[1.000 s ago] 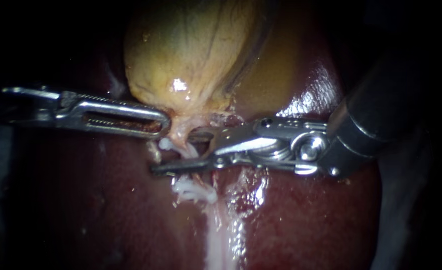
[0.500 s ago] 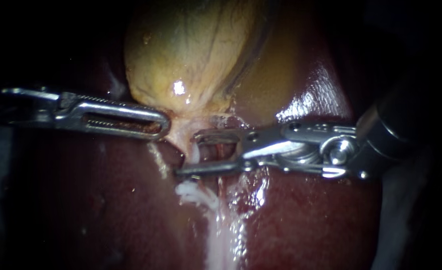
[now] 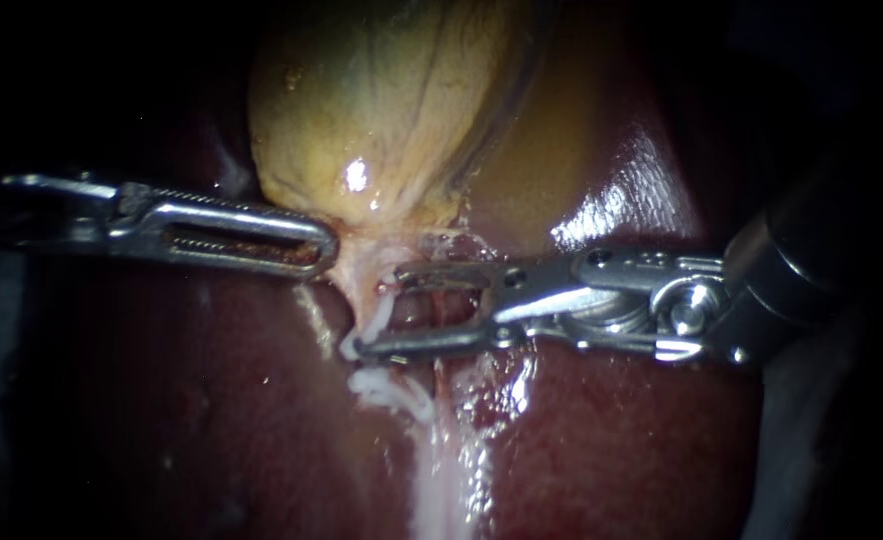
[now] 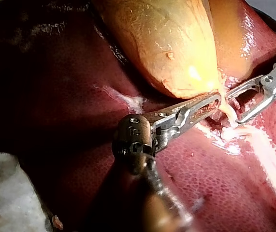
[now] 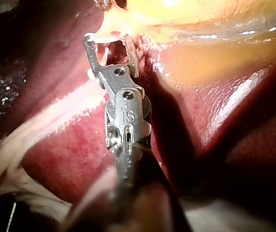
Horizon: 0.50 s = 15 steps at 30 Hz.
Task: Going back third clip left tube
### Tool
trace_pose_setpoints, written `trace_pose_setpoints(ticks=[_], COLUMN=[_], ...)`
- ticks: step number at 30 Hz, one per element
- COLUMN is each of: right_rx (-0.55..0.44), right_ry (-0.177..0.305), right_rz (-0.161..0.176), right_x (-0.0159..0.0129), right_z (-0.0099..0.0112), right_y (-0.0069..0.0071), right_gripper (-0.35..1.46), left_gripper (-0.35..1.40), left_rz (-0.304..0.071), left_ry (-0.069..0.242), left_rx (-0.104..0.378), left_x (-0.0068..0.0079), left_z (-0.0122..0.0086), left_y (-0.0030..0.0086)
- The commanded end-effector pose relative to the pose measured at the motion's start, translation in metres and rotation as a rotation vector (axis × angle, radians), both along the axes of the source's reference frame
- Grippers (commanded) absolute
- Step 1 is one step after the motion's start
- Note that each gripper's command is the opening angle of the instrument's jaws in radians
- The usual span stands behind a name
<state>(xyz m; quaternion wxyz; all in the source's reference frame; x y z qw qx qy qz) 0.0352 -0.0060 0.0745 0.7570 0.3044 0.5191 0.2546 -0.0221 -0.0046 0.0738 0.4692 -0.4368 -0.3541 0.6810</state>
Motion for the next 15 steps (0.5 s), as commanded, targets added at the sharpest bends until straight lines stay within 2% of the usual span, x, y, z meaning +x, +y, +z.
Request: trace_pose_setpoints(ticks=[1,10,15], right_rx=[0.001,-0.001,0.003], right_ry=[0.002,0.028,0.032], right_rz=[-0.004,-0.051,-0.057], right_x=[0.0004,0.0039,0.0038], right_z=[0.0002,0.0025,0.0026], right_y=[-0.0002,-0.0029,-0.0029], right_gripper=[0.49,0.49,0.49], left_gripper=[-0.35,-0.35,-0.35], left_rz=[-0.001,-0.001,-0.001], left_ry=[0.000,0.001,0.000], left_rx=[0.000,0.000,0.000], left_x=[-0.0001,-0.0001,0.0000], left_z=[0.0000,0.0000,0.0000], left_y=[0.0000,0.0000,0.0000])
